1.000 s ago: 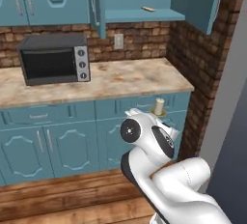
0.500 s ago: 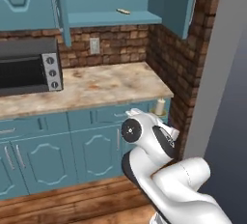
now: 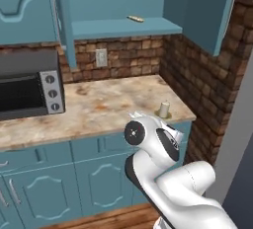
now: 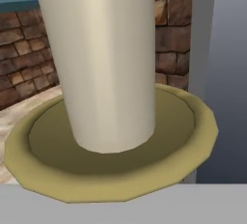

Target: Pick the jar and candle from the dining table and place them in the open cabinet. Close the cabinet after placing the objects.

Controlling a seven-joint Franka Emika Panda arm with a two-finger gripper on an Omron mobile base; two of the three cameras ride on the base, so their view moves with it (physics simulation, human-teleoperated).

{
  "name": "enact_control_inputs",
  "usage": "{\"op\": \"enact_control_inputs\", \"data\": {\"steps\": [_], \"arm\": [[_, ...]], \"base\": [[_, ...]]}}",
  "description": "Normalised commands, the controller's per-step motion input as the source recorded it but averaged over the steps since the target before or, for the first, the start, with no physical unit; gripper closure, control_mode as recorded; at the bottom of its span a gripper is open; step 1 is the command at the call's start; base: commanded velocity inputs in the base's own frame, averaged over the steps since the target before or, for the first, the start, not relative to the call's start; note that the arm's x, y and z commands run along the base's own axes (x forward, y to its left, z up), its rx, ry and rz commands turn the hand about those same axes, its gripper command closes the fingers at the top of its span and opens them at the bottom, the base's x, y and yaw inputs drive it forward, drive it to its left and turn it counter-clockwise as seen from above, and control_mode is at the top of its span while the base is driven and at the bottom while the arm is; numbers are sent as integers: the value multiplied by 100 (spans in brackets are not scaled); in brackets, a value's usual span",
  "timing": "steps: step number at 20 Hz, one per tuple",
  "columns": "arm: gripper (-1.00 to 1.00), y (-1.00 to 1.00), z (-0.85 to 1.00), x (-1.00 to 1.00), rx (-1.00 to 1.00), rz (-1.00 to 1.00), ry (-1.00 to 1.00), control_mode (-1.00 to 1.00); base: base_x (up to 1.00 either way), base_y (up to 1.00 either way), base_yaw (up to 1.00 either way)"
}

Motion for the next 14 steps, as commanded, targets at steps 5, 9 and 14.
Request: {"op": "enact_control_inputs", "data": {"steps": [5,9,14], "arm": [[100,0,0,0,0,0,0,100],[100,0,0,0,0,0,0,100],[100,0,0,0,0,0,0,100]], "base": [[63,-5,0],[69,-13,3],[57,-7,8]]}}
